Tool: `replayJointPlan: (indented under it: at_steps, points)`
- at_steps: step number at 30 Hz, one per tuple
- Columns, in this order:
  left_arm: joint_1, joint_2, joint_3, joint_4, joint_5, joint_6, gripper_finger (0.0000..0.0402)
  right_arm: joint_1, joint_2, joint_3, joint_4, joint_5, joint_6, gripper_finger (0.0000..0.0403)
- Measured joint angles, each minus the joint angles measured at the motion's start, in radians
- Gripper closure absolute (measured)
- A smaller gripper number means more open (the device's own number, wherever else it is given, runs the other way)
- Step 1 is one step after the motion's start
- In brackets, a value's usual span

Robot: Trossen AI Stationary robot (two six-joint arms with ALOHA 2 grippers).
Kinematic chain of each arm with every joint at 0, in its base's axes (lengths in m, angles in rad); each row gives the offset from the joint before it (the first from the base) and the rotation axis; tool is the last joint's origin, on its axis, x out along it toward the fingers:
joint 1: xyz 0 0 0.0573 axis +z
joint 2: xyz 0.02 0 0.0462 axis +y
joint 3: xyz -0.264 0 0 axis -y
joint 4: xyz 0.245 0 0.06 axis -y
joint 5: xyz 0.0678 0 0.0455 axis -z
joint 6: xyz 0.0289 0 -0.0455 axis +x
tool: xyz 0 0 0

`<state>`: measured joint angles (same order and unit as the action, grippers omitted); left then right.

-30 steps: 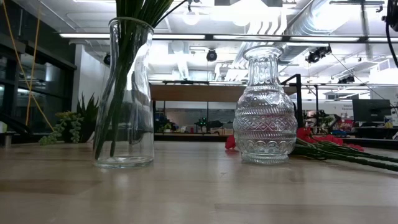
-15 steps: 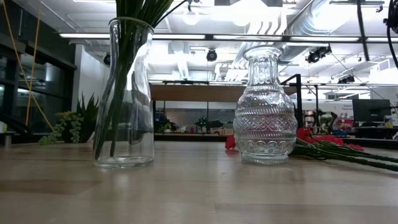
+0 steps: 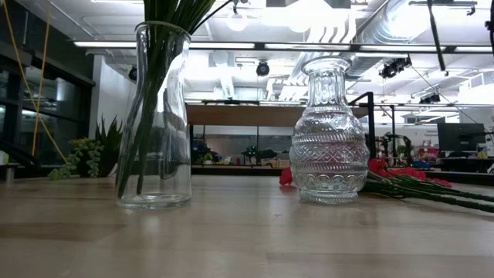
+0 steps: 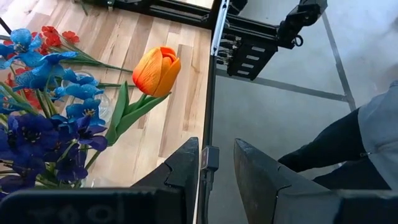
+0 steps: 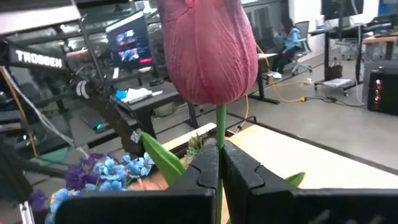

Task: Pick and place flowers into a vace then onto a shelf
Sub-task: Put the red flower into the right transparent flower vase

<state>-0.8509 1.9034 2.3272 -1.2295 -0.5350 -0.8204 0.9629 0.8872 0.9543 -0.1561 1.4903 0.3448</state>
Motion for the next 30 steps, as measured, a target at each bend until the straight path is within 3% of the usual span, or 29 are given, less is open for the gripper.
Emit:
replayJointPlan:
  at_steps: [4, 8, 13, 16, 22, 30]
  points:
    - [0.0, 0.0, 0.0, 0.0, 0.0, 0.001, 0.0268, -0.092, -0.007, 0.0, 0.192, -0.189, -0.225, 0.0403]
    - [0.0, 0.0, 0.0, 0.001, 0.001, 0.002, 0.0268, -0.202, -0.004, 0.0, 0.431, -0.484, -0.458, 0.0403]
    - [0.0, 0.0, 0.0, 0.002, 0.014, 0.0, 0.0268, -0.292, -0.005, -0.041, 0.493, -0.639, -0.447, 0.0403]
    - [0.0, 0.0, 0.0, 0.006, 0.026, -0.004, 0.0268, -0.333, -0.003, -0.141, 0.66, -0.746, -0.418, 0.0403]
    - [0.0, 0.0, 0.0, 0.012, 0.028, -0.005, 0.0268, -0.357, -0.004, -0.378, 1.038, -0.776, -0.383, 0.0403]
    - [0.0, 0.0, 0.0, 0.018, 0.028, -0.027, 0.0268, -0.334, -0.004, -0.418, 1.063, -0.745, -0.379, 0.0403]
